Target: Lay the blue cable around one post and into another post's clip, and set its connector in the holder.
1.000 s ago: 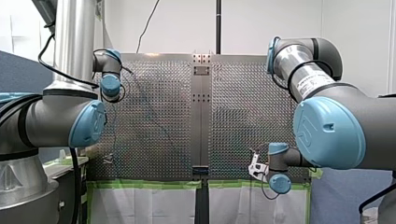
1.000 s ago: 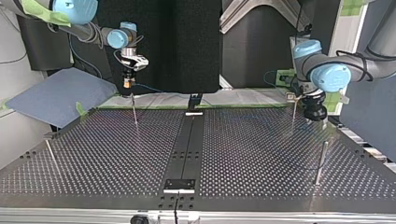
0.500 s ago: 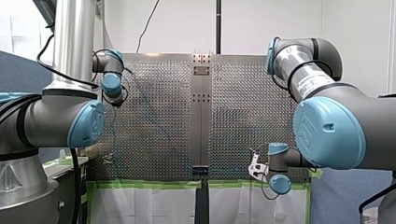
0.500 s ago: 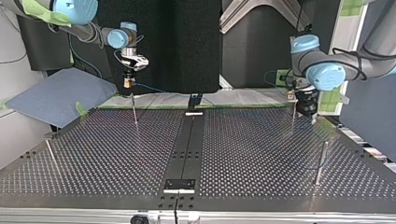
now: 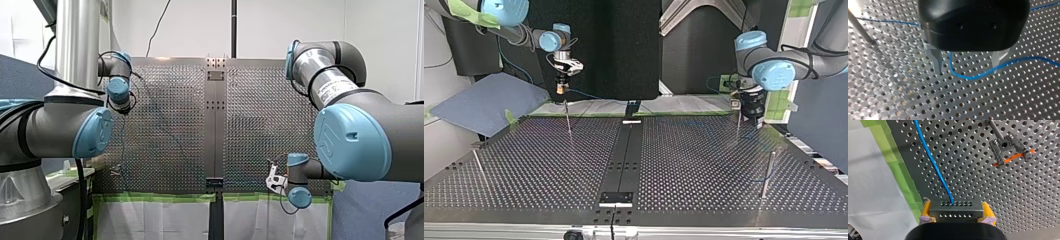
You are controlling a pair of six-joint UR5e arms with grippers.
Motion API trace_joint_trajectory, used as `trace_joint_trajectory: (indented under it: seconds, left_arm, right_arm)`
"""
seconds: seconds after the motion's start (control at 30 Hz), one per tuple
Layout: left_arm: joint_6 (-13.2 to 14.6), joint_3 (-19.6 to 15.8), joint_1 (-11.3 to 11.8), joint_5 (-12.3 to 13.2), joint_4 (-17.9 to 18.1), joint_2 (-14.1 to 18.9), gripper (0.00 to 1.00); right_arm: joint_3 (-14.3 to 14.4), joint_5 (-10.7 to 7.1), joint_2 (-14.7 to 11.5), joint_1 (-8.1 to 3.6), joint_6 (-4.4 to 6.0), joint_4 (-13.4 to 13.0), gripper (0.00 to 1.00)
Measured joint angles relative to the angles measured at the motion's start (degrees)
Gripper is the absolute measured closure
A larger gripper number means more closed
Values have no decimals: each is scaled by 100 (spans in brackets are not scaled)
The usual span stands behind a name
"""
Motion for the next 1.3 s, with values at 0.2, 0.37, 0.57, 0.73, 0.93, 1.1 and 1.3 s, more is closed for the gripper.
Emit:
trace_joint_trajectory:
  seconds: [0.2, 0.37, 0.57, 0.73, 0.93, 1.1, 1.3]
  left_arm:
    - [-2, -30, 0, 1, -192, 301, 0]
    - [27, -149, 52, -13, -409, 556, 0]
    - [160, -213, 121, -166, -766, 919, 0]
    - [325, -77, 135, -304, -1025, 1178, 0]
    - [557, 181, 128, -457, -1301, 1454, 0]
    - [616, 424, 100, -328, -1548, 1699, 0]
    - [552, 740, 90, -58, -1864, 2016, 0]
  right_arm:
    - [-13, 0, 1, -1, 0, 17, 100]
    - [-33, -2, 2, -1, 1, 29, 100]
    - [-42, -4, 2, 4, 9, 39, 100]
    - [-43, 2, 3, 7, 10, 55, 100]
    - [-42, 8, 3, 9, 9, 71, 100]
    - [-41, 8, 0, 14, 5, 75, 100]
    - [-43, 12, 1, 23, 1, 76, 100]
